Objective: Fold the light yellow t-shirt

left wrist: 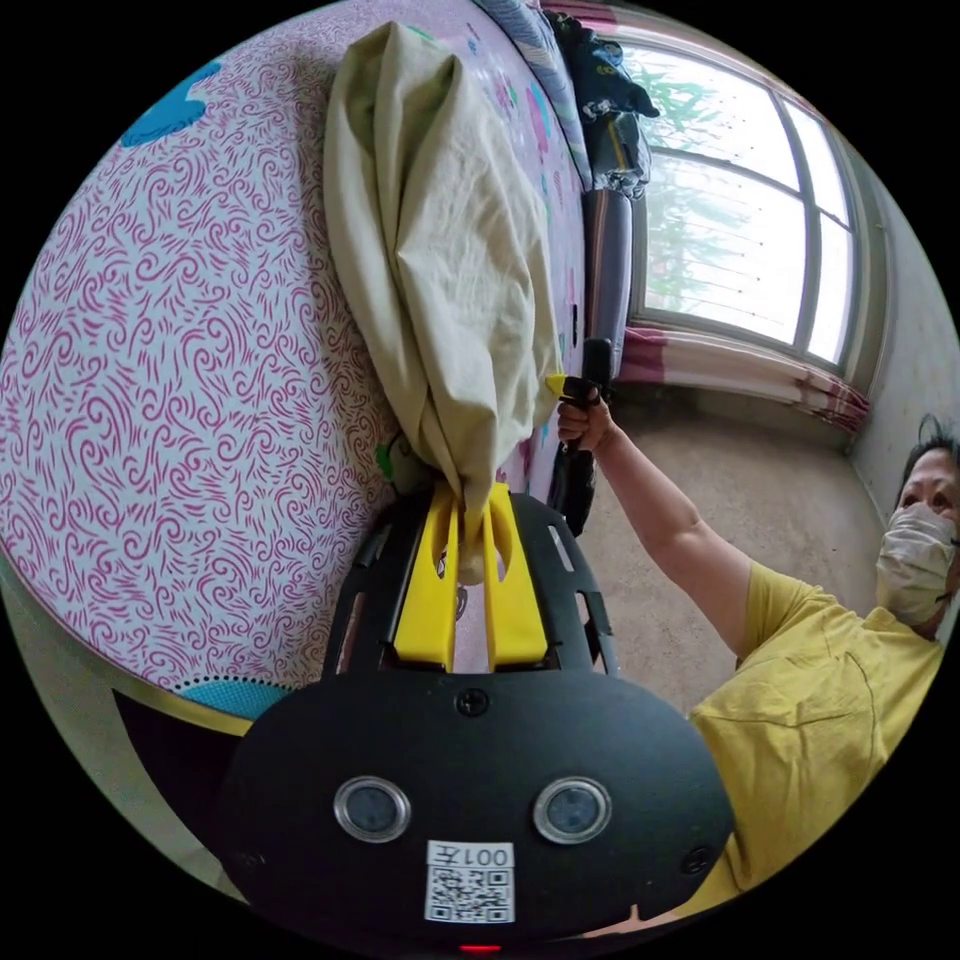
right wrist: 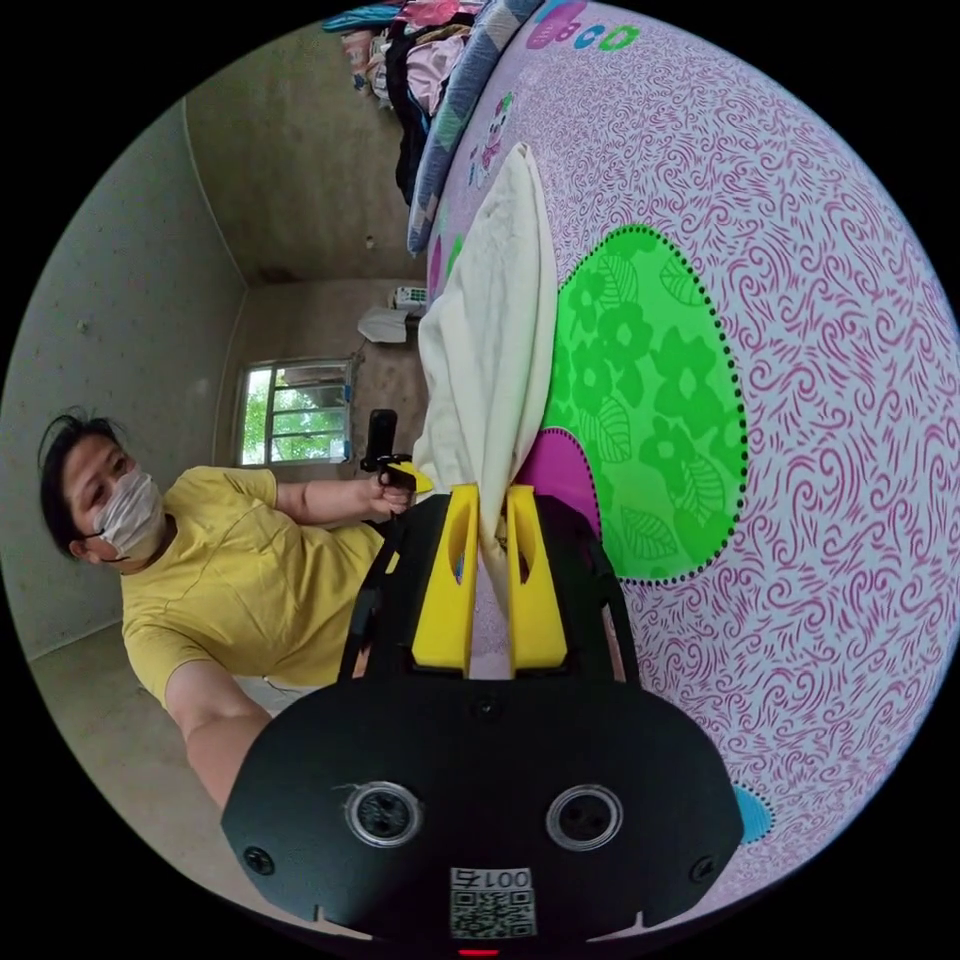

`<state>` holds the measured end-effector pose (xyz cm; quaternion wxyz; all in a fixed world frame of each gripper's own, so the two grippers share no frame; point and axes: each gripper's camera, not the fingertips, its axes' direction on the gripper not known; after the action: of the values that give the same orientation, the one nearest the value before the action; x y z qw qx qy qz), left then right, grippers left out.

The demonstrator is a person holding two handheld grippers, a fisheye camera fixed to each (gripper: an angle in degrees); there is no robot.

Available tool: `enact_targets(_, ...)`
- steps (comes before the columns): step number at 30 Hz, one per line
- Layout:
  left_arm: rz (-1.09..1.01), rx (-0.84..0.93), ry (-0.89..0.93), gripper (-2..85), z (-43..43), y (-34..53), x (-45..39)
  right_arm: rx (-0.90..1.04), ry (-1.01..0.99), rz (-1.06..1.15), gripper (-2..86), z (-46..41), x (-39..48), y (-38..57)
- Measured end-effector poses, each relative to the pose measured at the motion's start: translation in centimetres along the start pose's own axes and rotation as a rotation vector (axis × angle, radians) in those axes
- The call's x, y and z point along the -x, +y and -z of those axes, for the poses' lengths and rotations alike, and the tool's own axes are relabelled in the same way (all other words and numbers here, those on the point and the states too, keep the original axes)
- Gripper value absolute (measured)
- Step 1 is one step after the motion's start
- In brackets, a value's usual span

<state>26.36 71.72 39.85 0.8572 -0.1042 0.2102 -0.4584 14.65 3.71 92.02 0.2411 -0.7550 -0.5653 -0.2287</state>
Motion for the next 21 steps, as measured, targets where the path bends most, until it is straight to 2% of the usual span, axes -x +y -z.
enact_targets(6, -0.046, -0.001, -0.004, -1.1, 1.8, -1.2, -1.3, -0.013, 0.072, 0.028, 2.0, -1.7, -0.8, 2.8)
enact_targets(14, -0.087, 0.081, 0.003, -1.2, 6.5, -5.2, -5.1, -0.180, -0.081, -0.041, 1.4, -5.9, -2.4, 10.9)
enact_targets(21, -0.095, 0.244, 0.028, -1.2, 9.7, -10.2, -10.0, -0.352, -0.166, -0.124, 1.1, -10.0, -2.6, 19.1)
